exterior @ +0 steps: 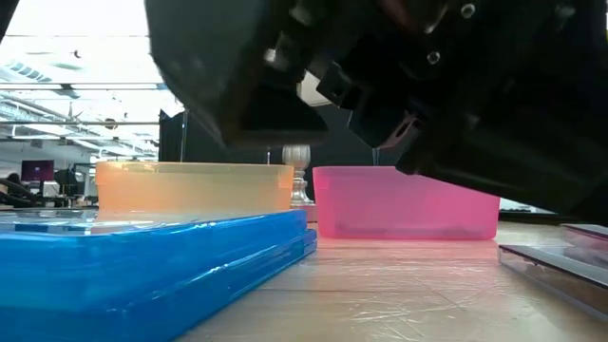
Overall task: Pick & place jewel cases by type
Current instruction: Put the black CD case into the red bin
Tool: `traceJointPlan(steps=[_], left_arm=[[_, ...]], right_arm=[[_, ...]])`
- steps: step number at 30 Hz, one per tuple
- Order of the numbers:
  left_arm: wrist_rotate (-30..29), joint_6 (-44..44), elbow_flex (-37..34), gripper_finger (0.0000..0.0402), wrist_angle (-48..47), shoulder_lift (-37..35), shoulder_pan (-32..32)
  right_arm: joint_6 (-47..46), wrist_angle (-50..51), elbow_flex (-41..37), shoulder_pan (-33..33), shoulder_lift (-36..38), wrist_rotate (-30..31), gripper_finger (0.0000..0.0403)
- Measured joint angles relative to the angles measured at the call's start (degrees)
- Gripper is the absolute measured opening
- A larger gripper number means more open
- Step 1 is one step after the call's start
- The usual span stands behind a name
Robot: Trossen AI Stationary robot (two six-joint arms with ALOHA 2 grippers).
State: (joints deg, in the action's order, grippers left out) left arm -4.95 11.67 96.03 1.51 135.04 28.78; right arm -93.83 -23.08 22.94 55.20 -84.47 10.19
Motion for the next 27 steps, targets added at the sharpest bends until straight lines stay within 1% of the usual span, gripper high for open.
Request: traceJointPlan(steps=[6,10,14,22,27], left_arm=[[-0.65,0.49,0.0,0.0042,0.03,0.0,0.17],[-0.61,0.49,0.0,0.0042,0.27,0.0,0.21],[-0.61,0.62,0.0,0.0042,0.33,0.0,0.19],[-0.59,0.65,0.04,0.0042,1.78,-0.02,0.5],[-0.58,0.75,0.04,0.0042,1.73,-0.04,0.85]], right_arm=[[-3.21,3.3,0.0,-0.02,0.04,-1.86,0.0139],[-3.83,3.13,-0.02,-0.04,0.02,-2.29,0.0139],[-4.97,2.46,-0.07,-0.11,0.01,-4.18,0.0139],[-1.32,-1.02,-0.09,-0.09,-0.07,-7.05,0.0139],[-0.54,-1.61,-0.12,-0.07,-0.09,-6.95,0.0133]])
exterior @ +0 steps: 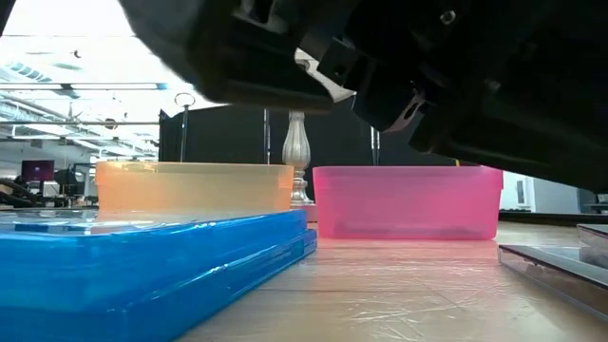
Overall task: Pick & place jewel cases by type
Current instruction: Put the black CD case into the red bin
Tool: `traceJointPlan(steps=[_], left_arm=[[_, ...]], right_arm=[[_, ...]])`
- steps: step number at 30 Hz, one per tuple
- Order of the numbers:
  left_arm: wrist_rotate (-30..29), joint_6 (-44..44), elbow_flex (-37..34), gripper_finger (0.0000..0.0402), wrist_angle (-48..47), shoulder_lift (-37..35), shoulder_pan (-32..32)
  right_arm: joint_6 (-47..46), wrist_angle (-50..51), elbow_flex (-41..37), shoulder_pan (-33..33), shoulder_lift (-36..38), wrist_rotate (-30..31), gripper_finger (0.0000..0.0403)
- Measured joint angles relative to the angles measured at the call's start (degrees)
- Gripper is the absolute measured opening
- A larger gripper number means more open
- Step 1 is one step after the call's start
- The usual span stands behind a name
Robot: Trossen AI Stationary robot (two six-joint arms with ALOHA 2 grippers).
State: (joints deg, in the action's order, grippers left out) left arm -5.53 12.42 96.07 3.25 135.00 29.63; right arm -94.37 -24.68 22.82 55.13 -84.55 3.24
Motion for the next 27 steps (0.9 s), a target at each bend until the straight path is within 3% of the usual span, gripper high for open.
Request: traceJointPlan(steps=[27], left_arm=[[-0.28,2.22,0.0,0.0042,0.53,0.0,0.26]], right_arm=[[2.44,1.11,0.1,0.0,0.11,4.24,0.003]])
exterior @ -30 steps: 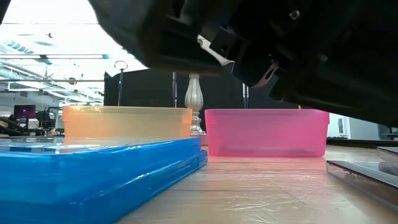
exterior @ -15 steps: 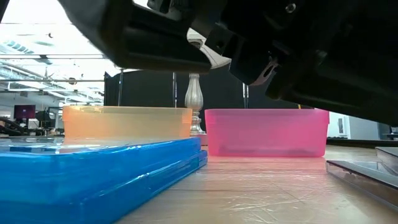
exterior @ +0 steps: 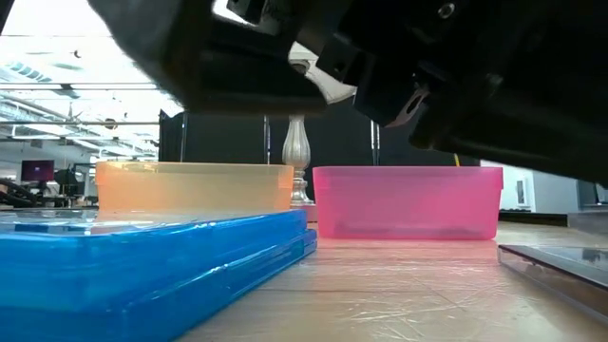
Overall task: Pick & place jewel cases by type
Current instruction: Put the black CD case into the red bin
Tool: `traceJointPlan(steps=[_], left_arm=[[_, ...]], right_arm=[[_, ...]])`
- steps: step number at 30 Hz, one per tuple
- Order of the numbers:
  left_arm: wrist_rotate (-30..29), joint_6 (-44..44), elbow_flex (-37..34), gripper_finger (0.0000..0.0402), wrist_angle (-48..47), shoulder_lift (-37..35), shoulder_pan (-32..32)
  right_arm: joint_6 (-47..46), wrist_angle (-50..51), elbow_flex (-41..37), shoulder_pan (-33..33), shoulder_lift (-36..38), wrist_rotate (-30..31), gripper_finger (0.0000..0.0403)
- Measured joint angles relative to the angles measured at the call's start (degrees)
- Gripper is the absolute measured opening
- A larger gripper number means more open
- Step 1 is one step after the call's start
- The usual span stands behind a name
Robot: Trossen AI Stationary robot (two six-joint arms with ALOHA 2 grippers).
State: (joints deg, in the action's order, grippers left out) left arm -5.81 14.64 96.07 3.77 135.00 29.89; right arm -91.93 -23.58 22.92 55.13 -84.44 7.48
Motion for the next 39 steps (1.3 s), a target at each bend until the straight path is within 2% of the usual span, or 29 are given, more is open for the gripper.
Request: traceJointPlan(steps=[8,17,22,27,32,39], left_arm=[[1.72,0.59,0.0,0.0042,0.6,-1.55,1.62],[0.14,0.19,-0.02,0.0042,-0.81,-1.97,2.32],[-1.52,0.16,-0.01,0.0042,2.93,-1.95,1.88],[-1.24,-3.42,-0.06,0.0042,-2.71,-1.73,-0.46],[1.32,-3.93,-0.07,0.0042,-3.25,-1.46,-0.75],[1.13,-3.18,-0.06,0.0042,-4.39,-1.2,-1.06]], right_arm=[[0.24,0.17,0.0,-0.02,0.0,0.02,0.0005],[0.73,-0.42,-0.02,0.0,-0.02,1.31,0.001],[0.31,-0.57,-0.04,-0.02,-0.02,1.49,0.001],[0.7,-1.24,-0.07,-0.02,-0.04,1.49,0.0013],[0.84,-1.33,-0.07,-0.02,-0.07,1.47,0.0011],[1.15,-1.72,-0.07,-0.02,-0.07,1.47,0.0013]])
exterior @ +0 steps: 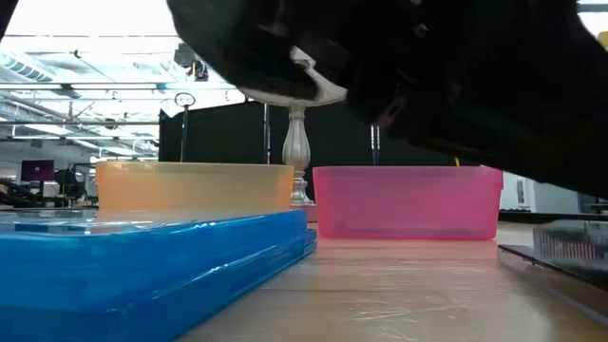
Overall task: Pick & place jewel cases by type
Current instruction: Put the black CD case into the red bin
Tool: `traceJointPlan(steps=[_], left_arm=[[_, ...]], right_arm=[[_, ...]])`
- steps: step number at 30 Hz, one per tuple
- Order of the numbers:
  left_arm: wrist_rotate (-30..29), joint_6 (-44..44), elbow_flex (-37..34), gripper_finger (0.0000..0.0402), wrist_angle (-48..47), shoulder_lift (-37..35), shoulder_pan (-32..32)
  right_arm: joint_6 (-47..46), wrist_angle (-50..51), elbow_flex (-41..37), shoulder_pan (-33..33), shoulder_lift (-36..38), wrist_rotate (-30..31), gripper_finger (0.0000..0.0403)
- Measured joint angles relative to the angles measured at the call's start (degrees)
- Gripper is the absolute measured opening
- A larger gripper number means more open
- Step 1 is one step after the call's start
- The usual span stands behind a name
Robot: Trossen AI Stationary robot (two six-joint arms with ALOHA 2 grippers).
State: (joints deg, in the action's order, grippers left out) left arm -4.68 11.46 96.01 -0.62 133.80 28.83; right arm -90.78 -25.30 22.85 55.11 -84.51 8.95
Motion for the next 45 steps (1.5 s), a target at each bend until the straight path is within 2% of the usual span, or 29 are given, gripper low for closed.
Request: traceJointPlan(steps=[10,18,24,33,45], left_arm=[[0.45,-1.11,0.21,0.0042,4.62,3.74,0.06],[-0.48,-1.76,0.19,0.0042,5.62,4.35,-0.45],[-1.34,-2.63,0.17,0.0042,5.54,4.42,-0.85],[-1.45,-2.83,0.1,0.0042,5.52,4.46,-0.84],[-1.34,-3.45,0.05,0.0042,5.56,4.48,-1.02]], right_arm=[[0.07,-1.09,-0.07,0.04,-0.07,-0.34,0.0036],[-0.16,-2.39,-0.09,0.27,-0.06,-0.38,0.0102],[-6.9,-3.16,-0.07,1.63,-0.04,-3.56,0.0141],[-11.69,0.46,0.11,2.12,0.08,-5.89,0.014],[-12.42,-0.33,0.09,2.34,-0.49,-2.78,0.0141]])
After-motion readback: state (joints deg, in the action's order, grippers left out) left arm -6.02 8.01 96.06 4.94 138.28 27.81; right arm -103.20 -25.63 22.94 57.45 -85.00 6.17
